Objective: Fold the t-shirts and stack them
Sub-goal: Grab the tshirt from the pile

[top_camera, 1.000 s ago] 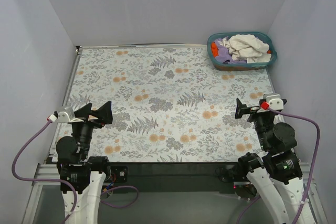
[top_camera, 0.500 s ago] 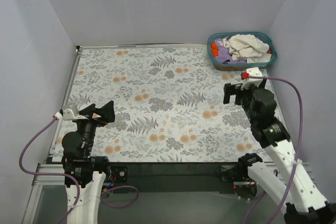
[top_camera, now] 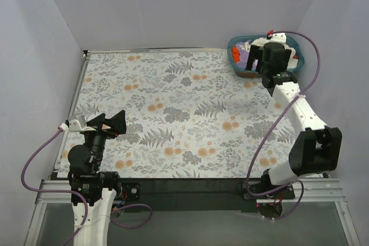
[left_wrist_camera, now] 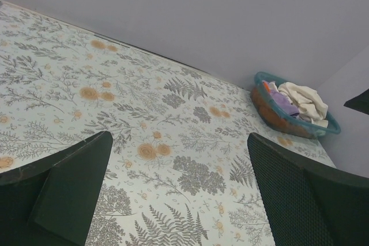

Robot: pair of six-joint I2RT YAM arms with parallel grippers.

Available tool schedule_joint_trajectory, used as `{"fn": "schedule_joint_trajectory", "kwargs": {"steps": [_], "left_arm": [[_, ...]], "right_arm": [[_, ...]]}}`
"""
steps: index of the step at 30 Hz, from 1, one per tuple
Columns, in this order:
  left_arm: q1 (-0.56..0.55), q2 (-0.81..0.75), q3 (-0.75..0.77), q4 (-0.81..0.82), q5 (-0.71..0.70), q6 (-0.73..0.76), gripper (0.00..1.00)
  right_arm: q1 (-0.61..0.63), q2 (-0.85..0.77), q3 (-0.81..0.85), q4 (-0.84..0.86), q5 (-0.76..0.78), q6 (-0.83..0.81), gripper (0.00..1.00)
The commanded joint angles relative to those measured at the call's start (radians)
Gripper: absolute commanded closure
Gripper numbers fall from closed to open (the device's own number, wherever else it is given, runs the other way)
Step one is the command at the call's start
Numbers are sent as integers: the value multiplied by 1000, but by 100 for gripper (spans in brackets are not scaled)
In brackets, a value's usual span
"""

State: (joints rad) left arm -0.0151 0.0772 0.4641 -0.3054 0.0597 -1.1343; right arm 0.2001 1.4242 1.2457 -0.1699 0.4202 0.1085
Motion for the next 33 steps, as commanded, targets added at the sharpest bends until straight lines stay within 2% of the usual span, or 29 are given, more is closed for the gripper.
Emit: {"fn": "schedule_joint_trajectory", "kwargs": {"steps": [1, 11, 17, 25, 28, 29, 31, 32, 33], "left_arm": [[3, -1, -12, 9, 14, 2, 2], [0, 39, -15, 15, 23, 1, 2], [0, 58, -15, 14, 26, 1, 2], [0, 79, -13, 9, 29, 2, 4], [0, 81, -13, 8, 31, 2, 4], [0, 84, -12, 6, 32, 2, 4], [0, 84, -12, 6, 32, 4, 4], [1, 82, -12, 6, 34, 4, 4], [0, 82, -12, 6, 32, 4, 4]], "right_arm": [[-89, 103, 118, 49, 14, 88, 5], [-272, 455, 343, 161, -133, 120, 24], [-294, 657, 464, 237, -215, 102, 27], [-295, 815, 603, 245, -282, 94, 28], [-295, 840, 609, 245, -276, 94, 38], [-294, 843, 607, 250, -276, 86, 50], [-295, 840, 603, 253, -276, 76, 65], [-294, 828, 598, 253, -276, 71, 78], [-295, 819, 594, 253, -281, 59, 85]]}}
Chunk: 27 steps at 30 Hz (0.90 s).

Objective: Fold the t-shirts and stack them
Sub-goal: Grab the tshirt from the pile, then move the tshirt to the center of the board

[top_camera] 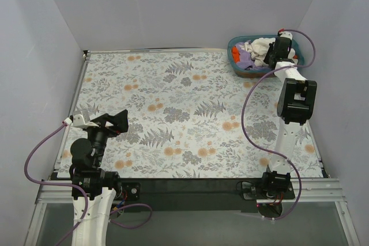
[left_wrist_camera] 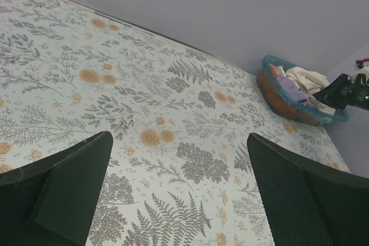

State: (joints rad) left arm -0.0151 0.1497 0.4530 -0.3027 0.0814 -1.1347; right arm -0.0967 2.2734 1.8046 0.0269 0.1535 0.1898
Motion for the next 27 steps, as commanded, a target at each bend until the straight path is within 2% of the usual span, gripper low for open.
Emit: {"fn": "schedule_joint_trajectory", "kwargs": {"steps": [1, 2, 7, 16, 21, 27], "left_arm": [[0, 10, 0, 5, 12, 3, 4], [0, 10, 0, 4, 11, 3, 5], [0, -1, 0, 7, 15, 3, 5], [0, -33, -10, 14, 12, 3, 5], [0, -64, -14, 23, 15, 3, 5], [0, -94, -23, 36, 17, 3, 5]], "right_arm": [[2, -44, 16, 56, -17, -26, 90], [2, -78, 6, 56, -23, -27, 98], [6, -225, -62, 57, -37, -58, 99], [89, -616, -206, 53, -20, -138, 99], [228, -860, -246, 5, -71, -216, 99], [465, -1015, -265, -19, -296, -196, 99]]}}
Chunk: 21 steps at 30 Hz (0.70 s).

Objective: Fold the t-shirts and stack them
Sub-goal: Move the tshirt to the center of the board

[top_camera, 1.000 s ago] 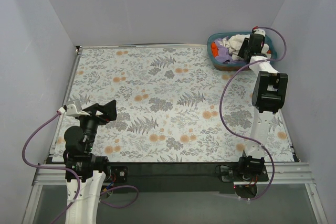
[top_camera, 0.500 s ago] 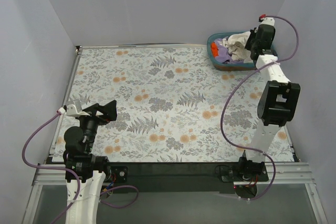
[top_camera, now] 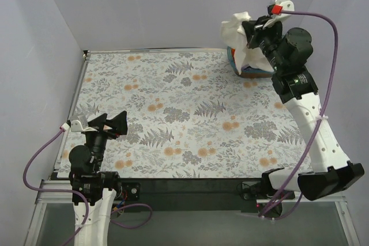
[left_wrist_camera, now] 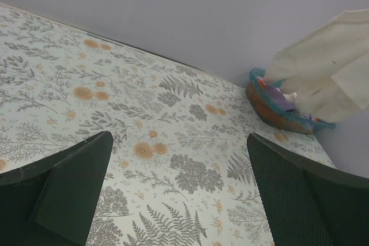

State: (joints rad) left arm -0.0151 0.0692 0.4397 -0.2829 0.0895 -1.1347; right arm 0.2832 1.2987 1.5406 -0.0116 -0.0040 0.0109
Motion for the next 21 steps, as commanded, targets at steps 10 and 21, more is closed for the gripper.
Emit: {"fn": "schedule_joint_trajectory", "kwargs": {"steps": [10, 21], "left_arm": [[1, -29, -10, 14, 15, 7, 5], [0, -16, -7, 13, 33, 9, 5]], "right_arm": [[396, 117, 332, 16, -428, 139, 99], [424, 131, 365, 94, -297, 170, 99]]}}
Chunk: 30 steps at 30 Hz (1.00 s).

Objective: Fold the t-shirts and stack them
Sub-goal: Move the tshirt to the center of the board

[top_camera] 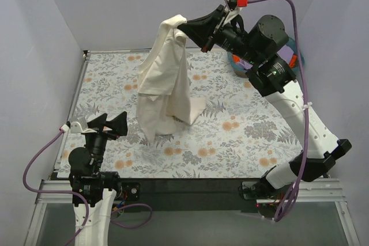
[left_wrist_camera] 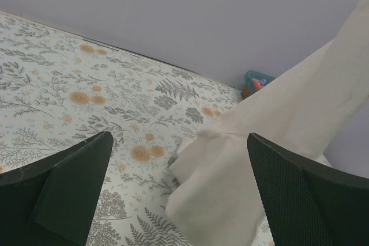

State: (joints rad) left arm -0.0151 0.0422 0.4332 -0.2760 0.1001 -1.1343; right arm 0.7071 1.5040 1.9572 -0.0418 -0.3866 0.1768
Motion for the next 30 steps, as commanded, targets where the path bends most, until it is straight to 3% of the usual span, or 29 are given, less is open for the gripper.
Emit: {"fn": "schedule_joint_trajectory", "kwargs": {"steps": [1, 6, 10, 13, 14, 16, 17, 19, 20, 22, 25, 30], "left_arm": [[0, 13, -1, 8, 24, 8, 5], [1, 22, -5, 15, 33, 11, 5], [1, 56, -2, 15, 36, 5, 5], [0, 79, -8, 15, 53, -34, 5], [0, 90, -10, 15, 65, -50, 5], [0, 108, -14, 18, 84, -99, 6], [0, 116, -17, 23, 108, -114, 6], [0, 136, -28, 46, 138, -140, 6], [0, 142, -33, 53, 166, -156, 6], [0, 165, -34, 60, 185, -166, 6], [-3, 196, -30, 54, 205, -189, 7], [-17, 275, -25, 26, 223, -231, 7]], "right_arm": [[0, -96, -93, 125, 183, -16, 99], [-24, -270, -531, 126, 526, -60, 99], [-110, -376, -851, 54, 759, 4, 99], [-217, -430, -1028, -59, 883, 67, 93], [-291, -445, -1064, -91, 903, 88, 87], [-381, -456, -1107, -176, 881, 150, 76], [-444, -456, -1112, -194, 867, 154, 60], [-452, -452, -1103, -214, 794, 118, 47], [-449, -444, -1097, -217, 732, 106, 35], [-436, -418, -1069, -269, 555, 95, 32], [-336, -348, -1031, -326, 430, 37, 28], [-13, -309, -1107, -313, 413, 55, 23]]}}
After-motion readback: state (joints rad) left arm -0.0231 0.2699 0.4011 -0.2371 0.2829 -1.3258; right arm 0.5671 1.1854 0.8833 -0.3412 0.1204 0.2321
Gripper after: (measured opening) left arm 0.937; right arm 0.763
